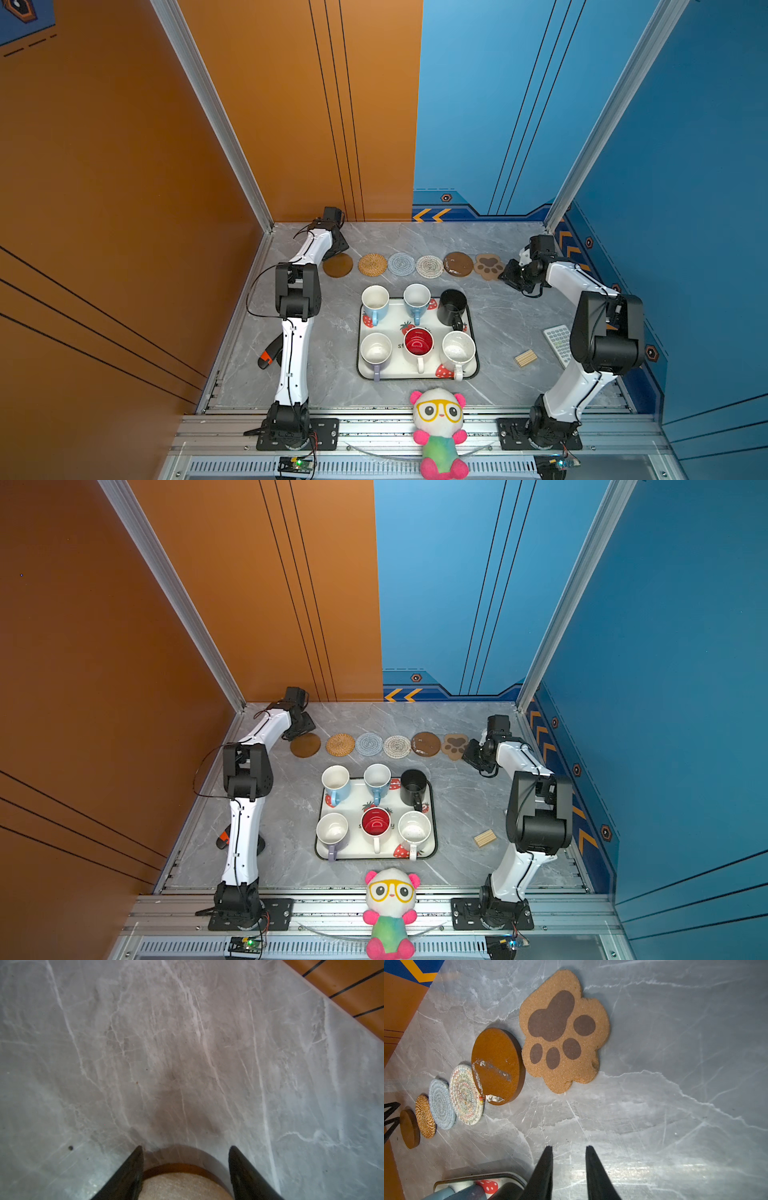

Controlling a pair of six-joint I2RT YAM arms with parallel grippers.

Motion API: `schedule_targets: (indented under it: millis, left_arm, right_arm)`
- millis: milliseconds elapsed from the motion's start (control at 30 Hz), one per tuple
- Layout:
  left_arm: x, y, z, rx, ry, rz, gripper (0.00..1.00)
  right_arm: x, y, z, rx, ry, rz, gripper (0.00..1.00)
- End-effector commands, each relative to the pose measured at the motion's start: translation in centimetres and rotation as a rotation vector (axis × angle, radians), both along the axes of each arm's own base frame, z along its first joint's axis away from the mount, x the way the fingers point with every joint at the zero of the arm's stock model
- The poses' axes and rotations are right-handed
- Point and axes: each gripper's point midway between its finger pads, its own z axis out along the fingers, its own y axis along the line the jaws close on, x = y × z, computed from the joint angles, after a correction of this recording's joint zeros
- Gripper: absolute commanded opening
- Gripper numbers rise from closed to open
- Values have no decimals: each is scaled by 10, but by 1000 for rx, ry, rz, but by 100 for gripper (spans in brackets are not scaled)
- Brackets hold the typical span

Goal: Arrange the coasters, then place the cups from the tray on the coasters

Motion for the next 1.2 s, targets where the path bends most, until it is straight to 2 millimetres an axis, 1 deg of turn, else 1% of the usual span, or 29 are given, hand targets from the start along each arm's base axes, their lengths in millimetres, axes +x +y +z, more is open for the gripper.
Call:
schedule_targets:
  millis: [0, 167, 333, 400, 467, 600, 733, 800, 867, 933, 1067, 1167]
  left_arm:
    - [-20, -24, -15, -58, 76, -29, 66]
    - [-19, -35, -9, -75, 55, -41, 66]
    - [-11, -41, 6, -87, 16, -47, 66]
    - [-8, -38, 17, -78, -10, -45, 66]
    - [-6, -34, 35, -56, -42, -41, 67]
    - [-12, -21, 70, 5, -85, -30, 67]
    - [-32, -7, 94, 65, -107, -4, 68]
    - [-43, -3, 100, 75, -119, 8, 68]
    - [-57, 0, 102, 82, -112, 14, 68]
    - [-72, 5, 98, 96, -88, 18, 66]
    - [-105, 11, 83, 110, -22, 22, 63]
    - [-125, 20, 73, 145, 19, 36, 61]
  right_arm:
    - [-2, 0, 5, 5, -15, 0, 27]
    - [-2, 2, 3, 10, -11, 1, 27]
    - [-2, 1, 4, 9, -14, 2, 27]
    - [-2, 1, 4, 9, -15, 1, 27]
    - [-2, 1, 4, 9, -15, 1, 27]
    - [-1, 2, 4, 13, -18, 2, 27]
    - [0, 6, 3, 22, -19, 8, 27]
    - [1, 7, 3, 22, -20, 11, 27]
    - [1, 8, 3, 23, -21, 14, 27]
    - [2, 10, 4, 27, -25, 19, 27]
    - [1, 10, 6, 30, -29, 22, 27]
    - [1, 13, 6, 35, -29, 28, 27]
